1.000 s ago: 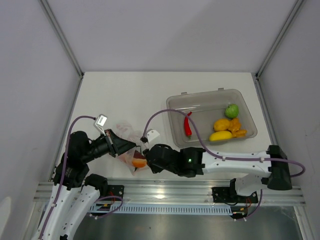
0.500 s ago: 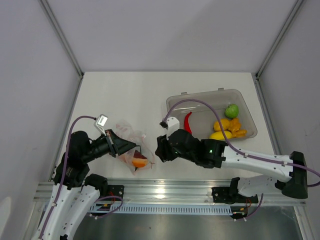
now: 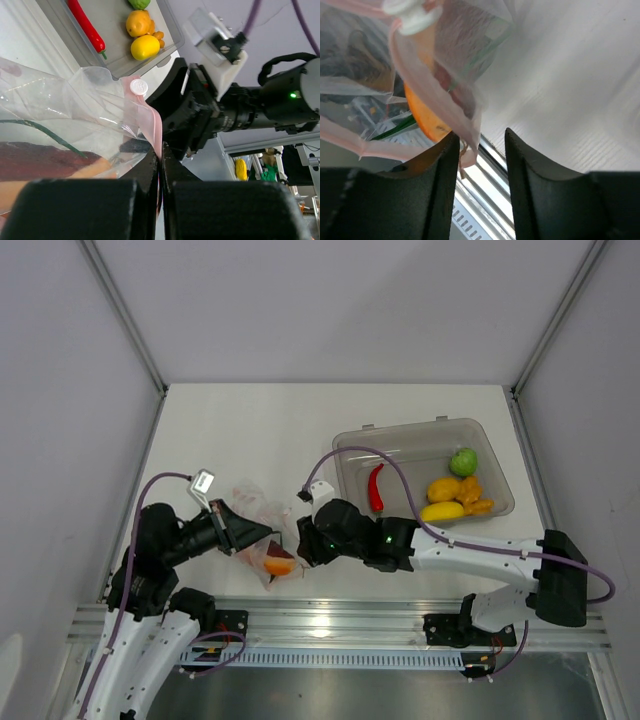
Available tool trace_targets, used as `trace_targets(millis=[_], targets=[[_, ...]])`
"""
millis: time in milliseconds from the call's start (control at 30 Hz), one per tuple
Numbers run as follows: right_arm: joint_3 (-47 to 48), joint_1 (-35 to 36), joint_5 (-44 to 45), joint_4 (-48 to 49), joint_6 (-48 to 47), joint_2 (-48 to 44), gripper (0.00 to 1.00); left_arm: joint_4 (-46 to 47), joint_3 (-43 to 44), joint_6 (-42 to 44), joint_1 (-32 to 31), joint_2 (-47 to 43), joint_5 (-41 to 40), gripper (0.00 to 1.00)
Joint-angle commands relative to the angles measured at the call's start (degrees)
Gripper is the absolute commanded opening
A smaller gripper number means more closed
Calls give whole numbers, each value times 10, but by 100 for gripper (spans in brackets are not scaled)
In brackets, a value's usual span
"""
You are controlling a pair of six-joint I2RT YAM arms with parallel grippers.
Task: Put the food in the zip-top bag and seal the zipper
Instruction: Adjust the zipper food storage bag at the center of the board.
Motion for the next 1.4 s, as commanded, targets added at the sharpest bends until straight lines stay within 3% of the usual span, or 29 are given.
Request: trace_targets(millis=[0,67,133,267,433,567,700,767,867,967,1033,1133,1300,1367], targets=[[-12,-14,-20,46,-2,19,37,11,16,-7,-3,-7,15,0],[-13,-16,-27,53,1,28,25,8,17,-4,-3,-7,14,0],[2,-17,-23,36,5,36,0,-1,27,5,-3,-6,15,1],[79,-17,-30,-25,22,14,0,-52,92,54,-3,6,11,1],[195,-13,-130,-27,74,-55,0,-139,192,94,-3,5,-25,1],[222,-33,-172,-26,94,-52,0,-109,144,58,-3,-14,-18,1],[192,-109,-218,-40,129,3,0,-47,32,29,-3,4,16,1],[187,-117,-230,-44,133,19,0,-51,37,35,-3,16,17,1],[215,-109,-227,-51,125,26,0,-78,106,41,-3,12,12,1],[274,-95,-219,-73,106,22,0,-113,227,47,-3,14,-1,1],[315,-83,-207,-95,91,22,0,-133,253,50,-3,13,-9,1],[296,-76,-197,-78,81,8,0,-134,256,55,-3,-2,-29,0],[193,-104,-215,-23,114,1,0,-151,148,78,-3,-8,-62,1],[177,-111,-224,-12,117,10,0,-171,163,92,-3,0,-93,1]])
